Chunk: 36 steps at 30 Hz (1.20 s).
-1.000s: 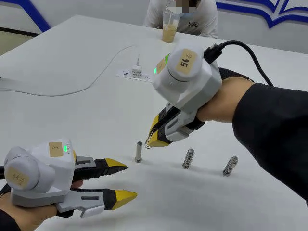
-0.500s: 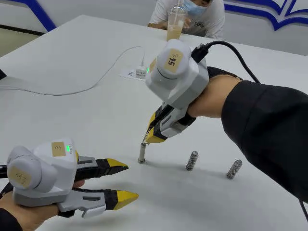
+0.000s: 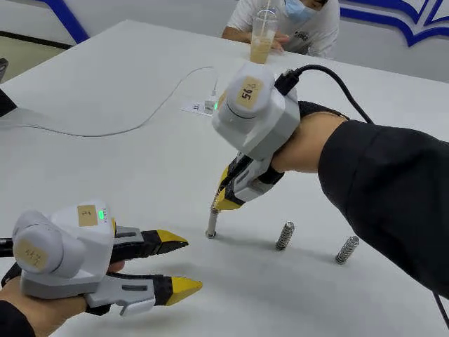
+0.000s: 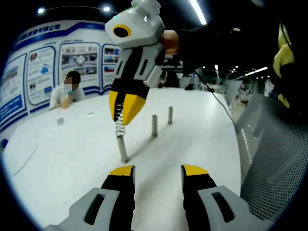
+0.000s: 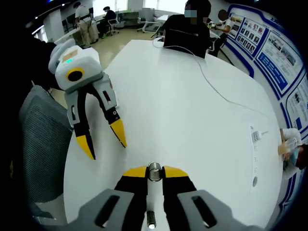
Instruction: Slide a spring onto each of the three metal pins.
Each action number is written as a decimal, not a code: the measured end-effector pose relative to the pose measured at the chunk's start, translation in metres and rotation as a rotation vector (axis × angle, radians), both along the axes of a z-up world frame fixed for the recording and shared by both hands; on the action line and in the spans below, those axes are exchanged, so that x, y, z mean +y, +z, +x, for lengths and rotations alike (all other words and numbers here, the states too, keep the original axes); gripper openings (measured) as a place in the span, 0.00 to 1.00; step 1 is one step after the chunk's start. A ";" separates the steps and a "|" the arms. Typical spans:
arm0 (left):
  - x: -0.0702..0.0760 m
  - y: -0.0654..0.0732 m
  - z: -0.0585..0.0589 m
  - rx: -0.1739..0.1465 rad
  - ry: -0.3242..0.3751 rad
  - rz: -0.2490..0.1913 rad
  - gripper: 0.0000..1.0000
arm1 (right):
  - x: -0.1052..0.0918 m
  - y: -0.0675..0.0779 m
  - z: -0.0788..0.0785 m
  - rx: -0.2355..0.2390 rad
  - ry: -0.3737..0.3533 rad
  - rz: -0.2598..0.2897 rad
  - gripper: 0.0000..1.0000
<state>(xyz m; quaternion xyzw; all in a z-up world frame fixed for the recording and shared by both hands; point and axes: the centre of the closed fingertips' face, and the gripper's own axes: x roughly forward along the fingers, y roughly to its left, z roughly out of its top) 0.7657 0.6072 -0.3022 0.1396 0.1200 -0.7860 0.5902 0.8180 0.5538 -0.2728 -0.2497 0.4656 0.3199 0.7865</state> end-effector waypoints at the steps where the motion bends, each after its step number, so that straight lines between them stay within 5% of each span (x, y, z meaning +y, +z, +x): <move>1: 0.000 0.000 0.000 0.000 0.000 0.000 0.39 | 0.000 -0.001 0.000 0.002 0.000 -0.002 0.12; 36: 0.002 -0.002 0.003 0.006 0.004 0.006 0.39 | 0.002 -0.044 -0.002 0.106 -0.001 -0.085 0.12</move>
